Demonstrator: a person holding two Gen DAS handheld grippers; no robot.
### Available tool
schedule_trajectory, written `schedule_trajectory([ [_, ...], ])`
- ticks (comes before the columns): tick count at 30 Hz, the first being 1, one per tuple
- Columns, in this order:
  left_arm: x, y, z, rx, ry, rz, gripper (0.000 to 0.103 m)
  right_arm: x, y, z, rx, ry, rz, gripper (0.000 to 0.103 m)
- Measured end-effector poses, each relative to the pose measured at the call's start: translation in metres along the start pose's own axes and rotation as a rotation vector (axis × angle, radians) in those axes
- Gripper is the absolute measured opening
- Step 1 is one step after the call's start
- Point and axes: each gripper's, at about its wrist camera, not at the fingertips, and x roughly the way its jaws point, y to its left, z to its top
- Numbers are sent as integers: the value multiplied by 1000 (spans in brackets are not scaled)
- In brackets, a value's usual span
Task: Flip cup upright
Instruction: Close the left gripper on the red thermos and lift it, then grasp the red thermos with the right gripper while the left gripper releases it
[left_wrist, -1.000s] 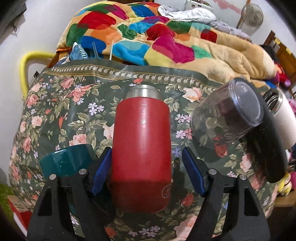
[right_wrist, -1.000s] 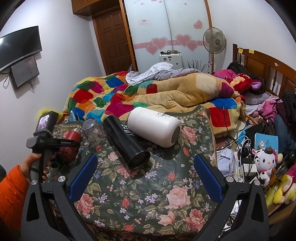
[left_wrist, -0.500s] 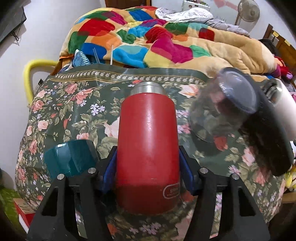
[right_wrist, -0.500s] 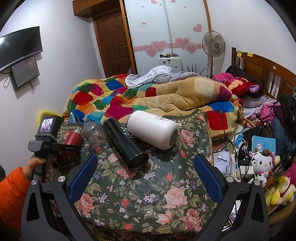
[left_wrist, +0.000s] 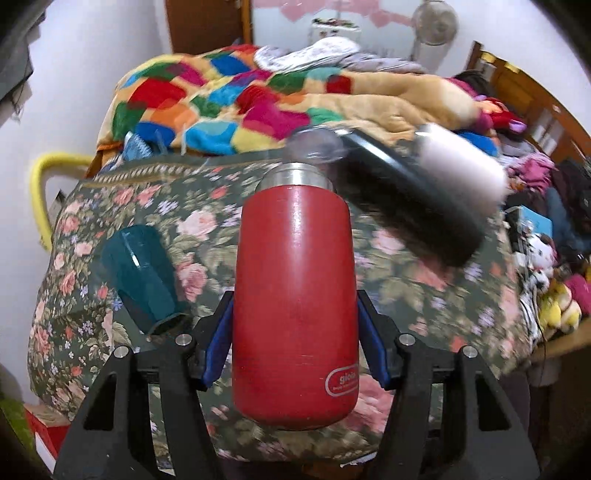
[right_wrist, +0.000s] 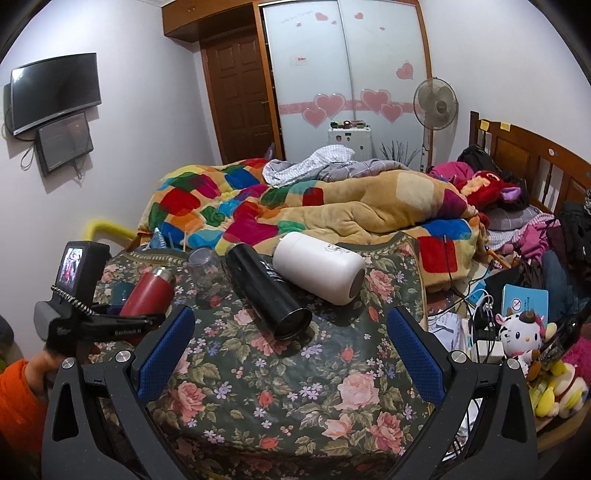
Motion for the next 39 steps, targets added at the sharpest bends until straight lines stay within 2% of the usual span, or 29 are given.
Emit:
schedule_trajectory([
  [6,-13,-43,-5,68,-22,-87,61,-11,6,-3,-23,-13,-3,103],
  [12,-2,-80,-12,120,0,-140,61,-14,2,-8,-22,-1,-3,103],
  [17,22,-101,-21,157,50,-142,61,-11,-1,-14,-23,20,-4,103],
  [25,57,-113,-30,195,105,-103,61,-3,-5,-22,-21,58,-3,103],
  [39,66,-113,-34,209,118,-95,62,7,-8,-28,-17,107,-12,103],
])
